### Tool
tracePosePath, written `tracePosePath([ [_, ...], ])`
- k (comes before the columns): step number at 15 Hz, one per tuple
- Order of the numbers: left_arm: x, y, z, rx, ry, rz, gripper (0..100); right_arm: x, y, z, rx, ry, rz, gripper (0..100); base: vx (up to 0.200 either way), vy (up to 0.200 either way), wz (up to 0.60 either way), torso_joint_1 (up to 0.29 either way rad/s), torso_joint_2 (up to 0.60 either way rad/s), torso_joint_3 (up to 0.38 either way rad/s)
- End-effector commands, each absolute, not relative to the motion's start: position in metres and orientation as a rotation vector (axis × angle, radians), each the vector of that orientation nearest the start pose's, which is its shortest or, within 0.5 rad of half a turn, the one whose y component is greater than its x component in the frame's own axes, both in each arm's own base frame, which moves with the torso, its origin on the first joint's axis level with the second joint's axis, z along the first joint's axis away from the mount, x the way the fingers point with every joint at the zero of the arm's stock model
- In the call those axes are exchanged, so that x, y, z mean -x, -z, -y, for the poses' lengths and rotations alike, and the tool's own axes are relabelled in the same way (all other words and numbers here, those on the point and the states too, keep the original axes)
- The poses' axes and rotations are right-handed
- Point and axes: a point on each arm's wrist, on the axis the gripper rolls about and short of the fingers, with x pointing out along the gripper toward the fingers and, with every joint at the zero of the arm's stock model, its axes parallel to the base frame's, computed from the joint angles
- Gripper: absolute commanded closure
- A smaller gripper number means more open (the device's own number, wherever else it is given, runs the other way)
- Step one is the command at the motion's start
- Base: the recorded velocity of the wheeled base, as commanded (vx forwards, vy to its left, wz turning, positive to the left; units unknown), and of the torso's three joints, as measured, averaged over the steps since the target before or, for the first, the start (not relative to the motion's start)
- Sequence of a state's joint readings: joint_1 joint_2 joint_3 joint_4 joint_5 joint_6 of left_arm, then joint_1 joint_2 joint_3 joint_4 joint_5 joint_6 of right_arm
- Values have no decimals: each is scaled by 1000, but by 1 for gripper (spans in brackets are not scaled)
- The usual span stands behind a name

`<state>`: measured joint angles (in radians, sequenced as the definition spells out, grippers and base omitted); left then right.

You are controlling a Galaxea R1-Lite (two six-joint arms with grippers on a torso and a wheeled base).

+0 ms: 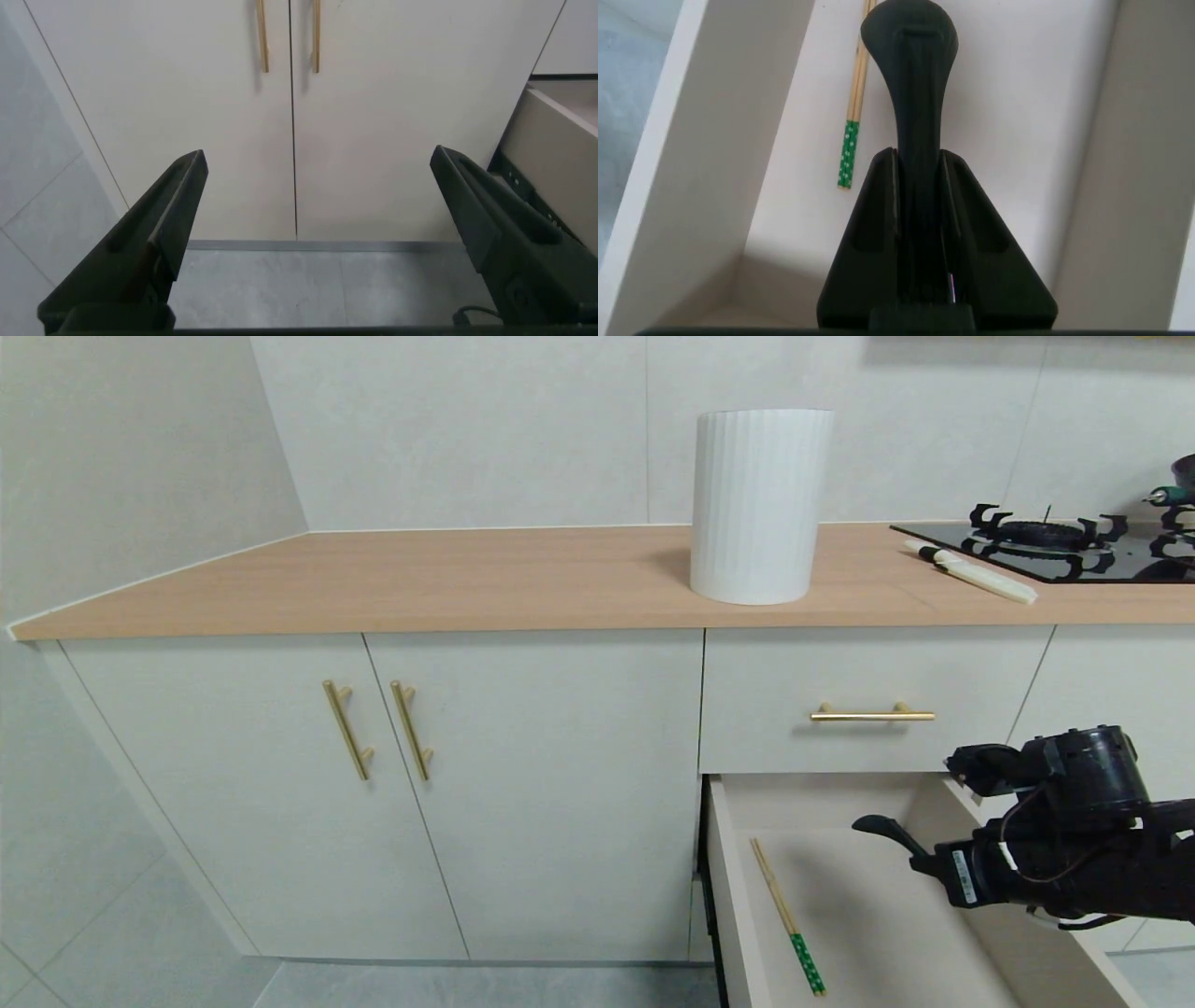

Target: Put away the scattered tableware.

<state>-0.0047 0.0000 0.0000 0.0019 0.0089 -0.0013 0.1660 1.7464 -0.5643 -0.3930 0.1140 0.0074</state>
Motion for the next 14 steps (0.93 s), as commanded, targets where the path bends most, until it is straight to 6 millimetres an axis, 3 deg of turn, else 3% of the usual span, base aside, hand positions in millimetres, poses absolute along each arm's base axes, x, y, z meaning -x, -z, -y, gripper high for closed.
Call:
tracePosePath([
  [1,23,-75,0,2,-5,-2,0,-264,-72,-52,32,-280,-854,100,0,0,0,0,0,0],
  [2,23,-75,0,2,-5,-2,0,-267,-68,-53,30,-283,-862,100,0,0,0,0,0,0],
  [8,23,-75,0,2,-5,-2,0,-299,17,-57,54,-184,-947,100,0,0,0,0,0,0],
  [14,23,-75,0,2,-5,-2,0,-314,51,-58,78,-118,-914,100,0,0,0,0,0,0],
])
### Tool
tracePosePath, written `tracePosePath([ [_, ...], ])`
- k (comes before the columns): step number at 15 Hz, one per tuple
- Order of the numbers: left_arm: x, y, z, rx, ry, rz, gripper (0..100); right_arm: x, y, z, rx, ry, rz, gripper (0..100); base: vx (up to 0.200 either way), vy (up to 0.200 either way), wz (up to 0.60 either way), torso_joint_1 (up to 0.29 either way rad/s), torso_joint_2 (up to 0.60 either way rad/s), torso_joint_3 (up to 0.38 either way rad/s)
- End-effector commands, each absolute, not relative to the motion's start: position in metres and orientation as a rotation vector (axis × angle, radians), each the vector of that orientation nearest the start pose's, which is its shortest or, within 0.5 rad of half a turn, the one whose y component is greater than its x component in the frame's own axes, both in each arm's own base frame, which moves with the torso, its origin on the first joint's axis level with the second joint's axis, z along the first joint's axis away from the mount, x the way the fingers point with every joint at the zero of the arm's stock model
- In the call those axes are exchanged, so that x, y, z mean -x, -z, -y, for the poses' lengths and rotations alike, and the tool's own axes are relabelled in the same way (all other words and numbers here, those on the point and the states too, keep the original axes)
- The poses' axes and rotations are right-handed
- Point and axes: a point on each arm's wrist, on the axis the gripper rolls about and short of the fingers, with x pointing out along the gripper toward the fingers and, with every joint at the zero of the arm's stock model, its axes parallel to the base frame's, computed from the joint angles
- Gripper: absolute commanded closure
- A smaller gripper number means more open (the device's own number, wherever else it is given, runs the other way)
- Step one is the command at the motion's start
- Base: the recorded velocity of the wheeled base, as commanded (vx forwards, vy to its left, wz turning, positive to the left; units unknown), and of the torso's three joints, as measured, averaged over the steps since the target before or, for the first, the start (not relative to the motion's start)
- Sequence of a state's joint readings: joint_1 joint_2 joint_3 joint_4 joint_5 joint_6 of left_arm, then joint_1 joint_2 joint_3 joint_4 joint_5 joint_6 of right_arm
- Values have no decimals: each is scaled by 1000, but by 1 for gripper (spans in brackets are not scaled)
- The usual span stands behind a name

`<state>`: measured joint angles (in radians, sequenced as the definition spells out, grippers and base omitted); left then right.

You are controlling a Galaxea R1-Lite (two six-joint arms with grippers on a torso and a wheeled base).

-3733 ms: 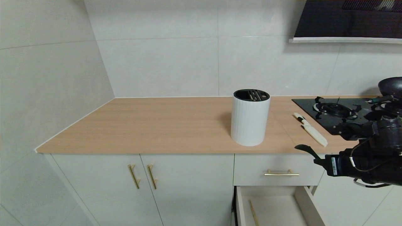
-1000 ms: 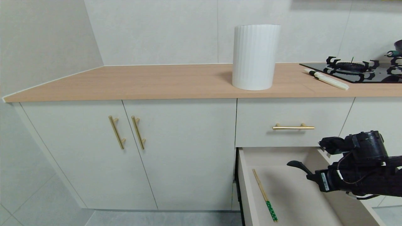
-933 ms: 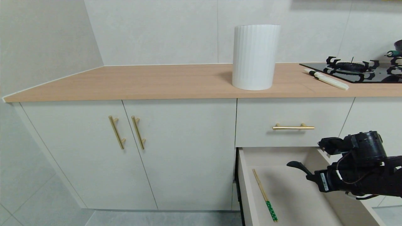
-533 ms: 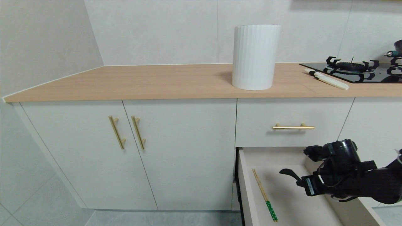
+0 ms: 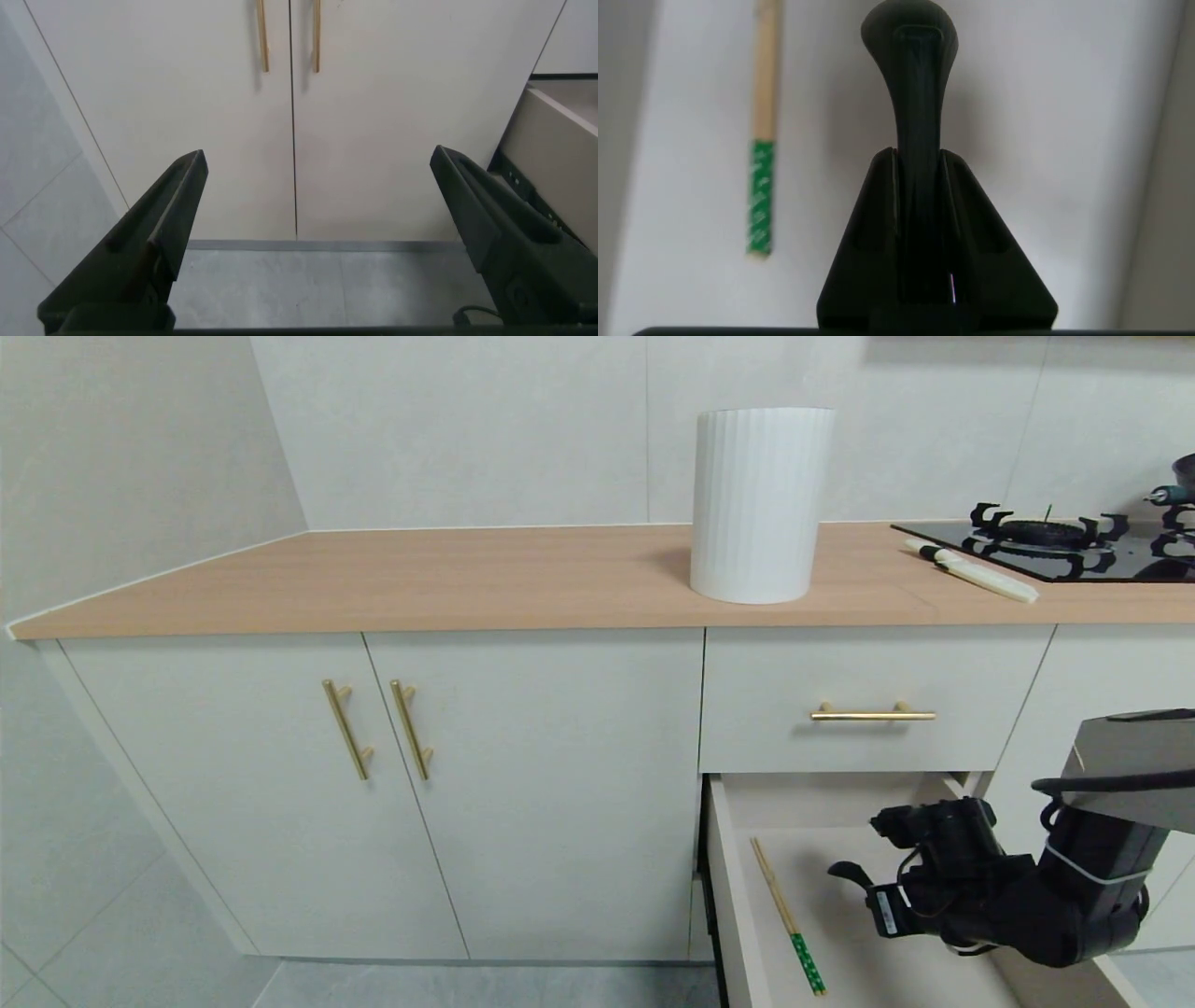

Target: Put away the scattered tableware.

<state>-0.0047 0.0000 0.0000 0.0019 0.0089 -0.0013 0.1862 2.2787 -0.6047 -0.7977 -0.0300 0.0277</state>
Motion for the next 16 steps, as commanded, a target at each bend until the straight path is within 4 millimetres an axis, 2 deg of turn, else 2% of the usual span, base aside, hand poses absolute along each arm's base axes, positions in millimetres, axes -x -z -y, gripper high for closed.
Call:
tracePosePath([
  [1,23,-75,0,2,-5,-2,0,-316,57,-58,83,-104,-905,100,0,0,0,0,0,0],
  [9,23,-75,0,2,-5,-3,0,-321,57,-57,73,-81,-877,100,0,0,0,0,0,0],
  [10,23,-75,0,2,-5,-3,0,-321,56,-57,72,-81,-875,0,0,0,0,0,0,0],
  [16,23,-75,0,2,-5,-3,0,-321,50,-57,54,-74,-856,0,0,0,0,0,0,0],
])
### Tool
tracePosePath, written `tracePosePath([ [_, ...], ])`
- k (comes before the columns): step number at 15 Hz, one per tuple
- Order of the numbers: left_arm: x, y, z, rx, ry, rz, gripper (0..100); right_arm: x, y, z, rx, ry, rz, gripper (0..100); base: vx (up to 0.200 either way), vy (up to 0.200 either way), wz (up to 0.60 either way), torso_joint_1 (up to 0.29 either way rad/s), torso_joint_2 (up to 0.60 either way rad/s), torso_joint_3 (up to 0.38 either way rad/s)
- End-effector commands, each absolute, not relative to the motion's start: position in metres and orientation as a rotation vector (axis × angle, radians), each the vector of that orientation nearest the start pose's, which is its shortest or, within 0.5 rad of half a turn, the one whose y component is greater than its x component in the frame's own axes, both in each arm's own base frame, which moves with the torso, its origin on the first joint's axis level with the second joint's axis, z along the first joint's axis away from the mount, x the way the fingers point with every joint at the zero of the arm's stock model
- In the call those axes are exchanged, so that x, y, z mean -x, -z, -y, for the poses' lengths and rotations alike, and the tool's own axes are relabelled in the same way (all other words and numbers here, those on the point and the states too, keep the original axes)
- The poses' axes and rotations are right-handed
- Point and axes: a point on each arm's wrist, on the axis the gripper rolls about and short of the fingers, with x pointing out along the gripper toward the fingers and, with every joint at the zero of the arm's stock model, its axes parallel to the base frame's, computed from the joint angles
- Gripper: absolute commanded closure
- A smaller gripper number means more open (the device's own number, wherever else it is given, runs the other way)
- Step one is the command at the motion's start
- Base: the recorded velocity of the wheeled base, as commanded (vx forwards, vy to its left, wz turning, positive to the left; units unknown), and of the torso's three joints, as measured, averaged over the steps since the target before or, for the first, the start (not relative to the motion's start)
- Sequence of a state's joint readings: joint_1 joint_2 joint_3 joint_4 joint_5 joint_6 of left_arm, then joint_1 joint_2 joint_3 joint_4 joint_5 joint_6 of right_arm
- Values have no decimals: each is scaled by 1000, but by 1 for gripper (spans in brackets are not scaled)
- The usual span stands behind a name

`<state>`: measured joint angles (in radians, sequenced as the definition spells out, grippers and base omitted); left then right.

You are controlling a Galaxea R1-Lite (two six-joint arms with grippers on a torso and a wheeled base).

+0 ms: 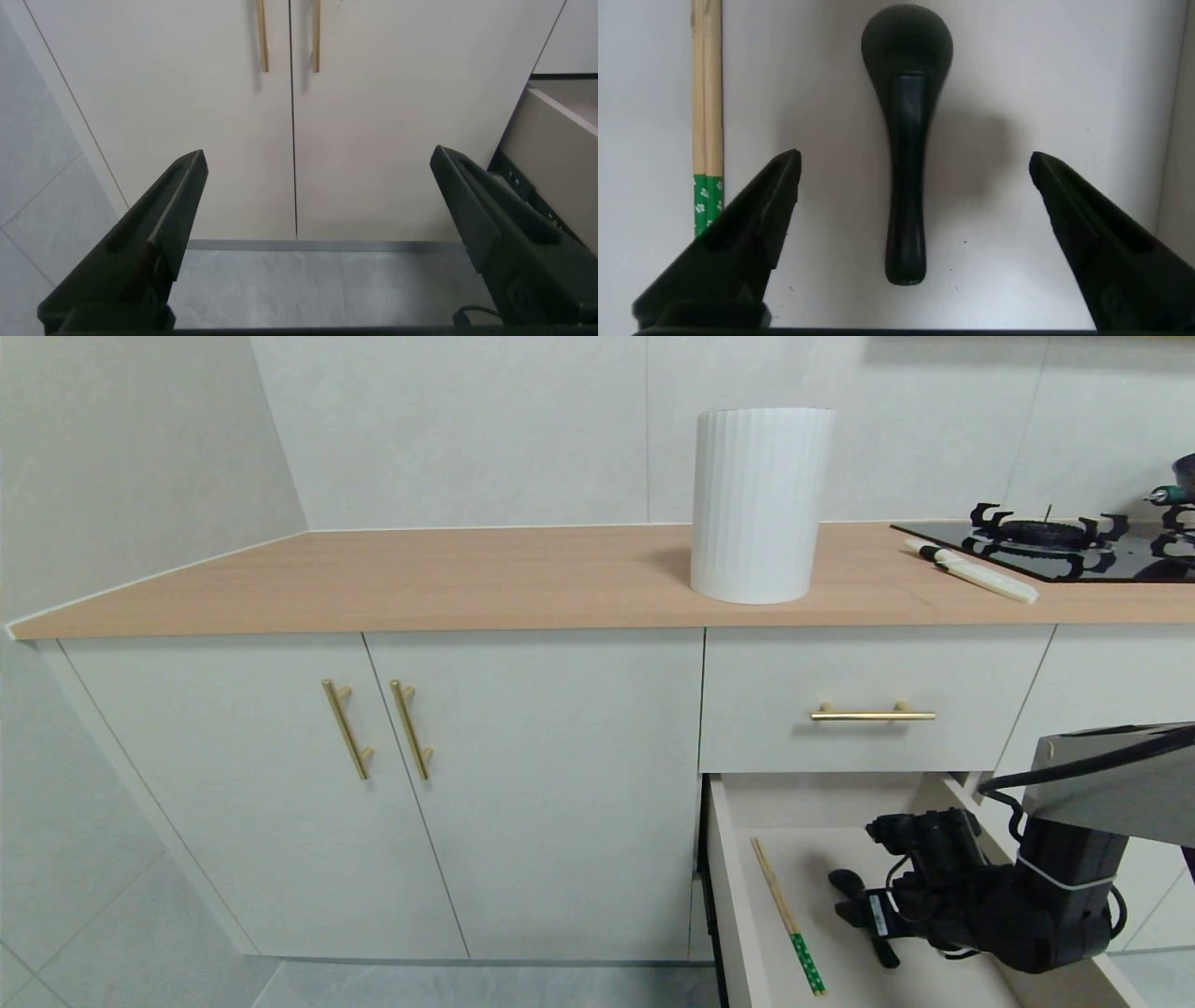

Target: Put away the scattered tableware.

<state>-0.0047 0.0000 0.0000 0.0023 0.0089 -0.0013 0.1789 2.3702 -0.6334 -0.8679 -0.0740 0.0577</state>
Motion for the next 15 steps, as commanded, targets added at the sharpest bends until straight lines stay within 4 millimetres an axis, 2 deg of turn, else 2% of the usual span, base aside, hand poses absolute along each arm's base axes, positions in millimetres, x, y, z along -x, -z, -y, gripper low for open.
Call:
tracePosePath([
  [1,23,-75,0,2,-5,-2,0,-320,41,-56,45,-73,-834,0,0,0,0,0,0,0],
  [2,23,-75,0,2,-5,-3,0,-317,28,-56,34,-72,-808,0,0,0,0,0,0,0],
  [5,23,-75,0,2,-5,-3,0,-296,-29,-52,6,-88,-682,0,0,0,0,0,0,0],
  [7,23,-75,0,2,-5,-3,0,-269,-71,-49,-15,-136,-625,0,0,0,0,0,0,0],
  [9,23,-75,0,2,-5,-2,0,-239,-105,-45,-29,-201,-638,0,0,0,0,0,0,0],
  [10,23,-75,0,2,-5,-3,0,-228,-115,-44,-34,-221,-643,0,0,0,0,0,0,0],
  [11,23,-75,0,3,-5,-2,0,-207,-130,-42,-50,-287,-667,0,0,0,0,0,0,0],
  [12,23,-75,0,2,-5,-2,0,-196,-136,-42,-53,-320,-679,0,0,0,0,0,0,0],
  [15,23,-75,0,-2,-5,-3,0,-156,-164,-51,19,-451,-671,0,0,0,0,0,0,0],
])
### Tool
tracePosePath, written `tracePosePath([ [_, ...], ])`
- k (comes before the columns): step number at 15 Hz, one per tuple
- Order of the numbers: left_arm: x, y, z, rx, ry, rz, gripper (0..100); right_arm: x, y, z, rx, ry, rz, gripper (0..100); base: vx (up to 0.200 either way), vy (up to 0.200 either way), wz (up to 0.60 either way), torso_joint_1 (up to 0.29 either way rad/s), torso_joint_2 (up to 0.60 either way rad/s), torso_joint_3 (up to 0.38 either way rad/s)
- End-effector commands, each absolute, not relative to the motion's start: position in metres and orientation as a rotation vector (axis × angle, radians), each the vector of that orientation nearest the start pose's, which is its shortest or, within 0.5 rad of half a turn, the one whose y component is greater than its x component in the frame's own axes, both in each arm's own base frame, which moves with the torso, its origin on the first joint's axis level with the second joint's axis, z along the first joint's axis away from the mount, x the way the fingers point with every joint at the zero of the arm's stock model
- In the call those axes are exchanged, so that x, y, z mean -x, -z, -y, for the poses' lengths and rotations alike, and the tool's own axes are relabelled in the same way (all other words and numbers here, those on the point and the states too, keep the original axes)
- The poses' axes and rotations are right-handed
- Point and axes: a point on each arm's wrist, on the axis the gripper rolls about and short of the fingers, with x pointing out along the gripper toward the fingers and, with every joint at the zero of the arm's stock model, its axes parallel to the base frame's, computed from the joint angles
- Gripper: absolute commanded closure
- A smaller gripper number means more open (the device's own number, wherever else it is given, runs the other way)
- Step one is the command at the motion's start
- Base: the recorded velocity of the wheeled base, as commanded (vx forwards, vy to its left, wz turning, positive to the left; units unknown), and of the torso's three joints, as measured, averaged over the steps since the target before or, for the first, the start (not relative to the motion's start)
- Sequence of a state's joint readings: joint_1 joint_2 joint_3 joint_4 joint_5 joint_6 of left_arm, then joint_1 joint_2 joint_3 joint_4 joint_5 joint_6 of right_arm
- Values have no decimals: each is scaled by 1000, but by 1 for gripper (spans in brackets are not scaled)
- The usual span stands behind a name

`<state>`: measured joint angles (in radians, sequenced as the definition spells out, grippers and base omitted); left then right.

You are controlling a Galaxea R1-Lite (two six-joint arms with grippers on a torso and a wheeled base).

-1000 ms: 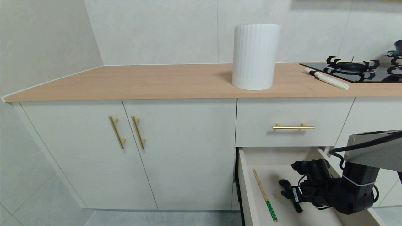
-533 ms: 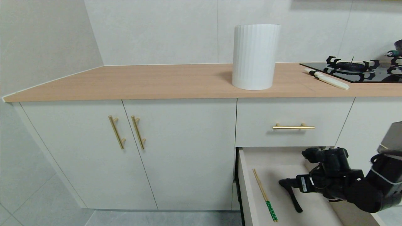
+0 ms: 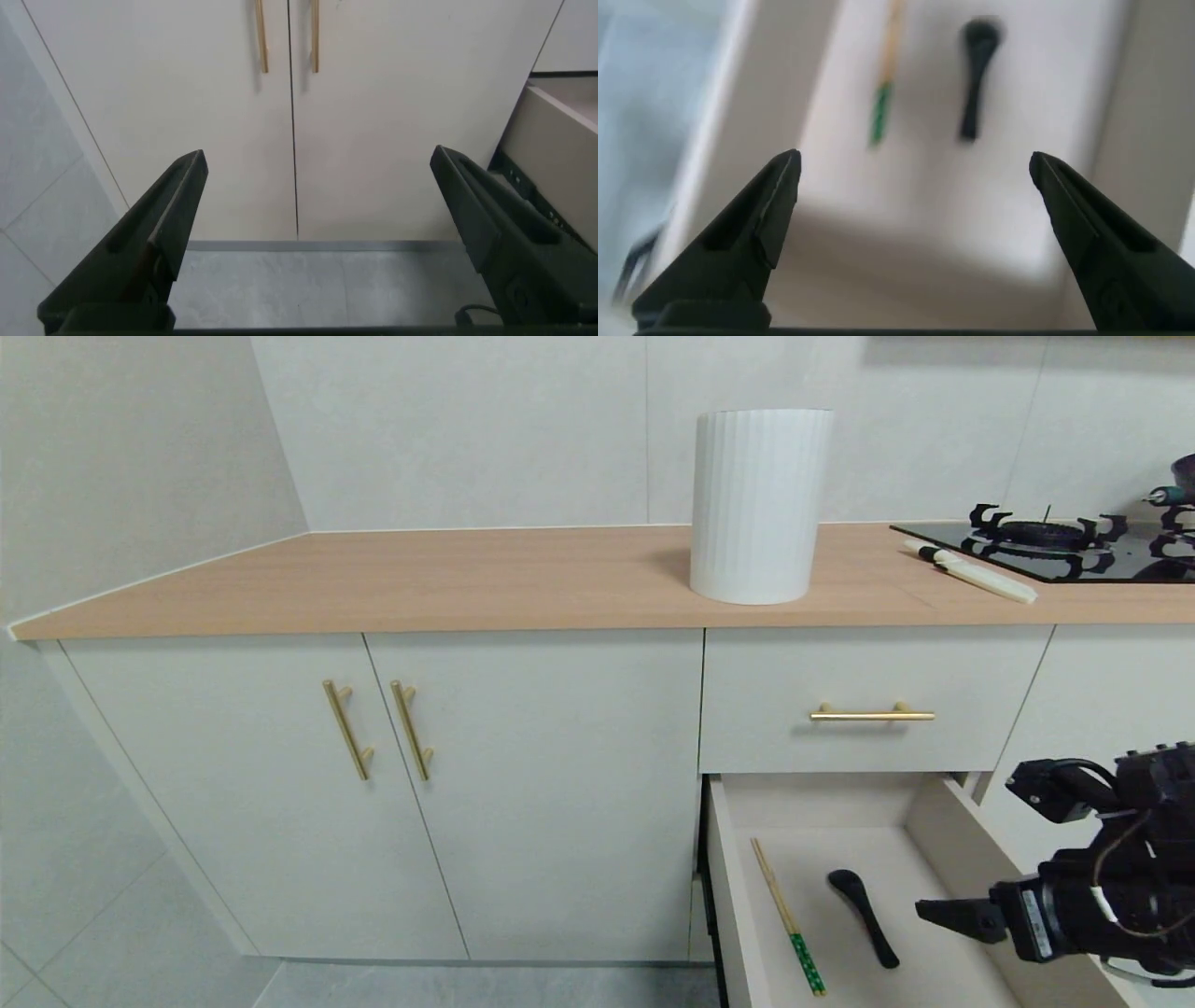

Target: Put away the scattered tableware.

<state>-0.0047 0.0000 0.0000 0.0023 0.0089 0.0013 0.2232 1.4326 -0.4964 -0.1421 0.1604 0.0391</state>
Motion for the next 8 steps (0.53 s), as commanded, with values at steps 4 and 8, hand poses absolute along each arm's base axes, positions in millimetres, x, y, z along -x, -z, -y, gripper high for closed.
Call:
tracePosePath([
  [4,23,-75,0,5,-5,-3,0,-136,-171,-57,51,-519,-672,0,0,0,0,0,0,0],
  [8,23,-75,0,5,-5,-3,0,-133,-169,-60,63,-544,-692,0,-200,0,0,7,2,1],
])
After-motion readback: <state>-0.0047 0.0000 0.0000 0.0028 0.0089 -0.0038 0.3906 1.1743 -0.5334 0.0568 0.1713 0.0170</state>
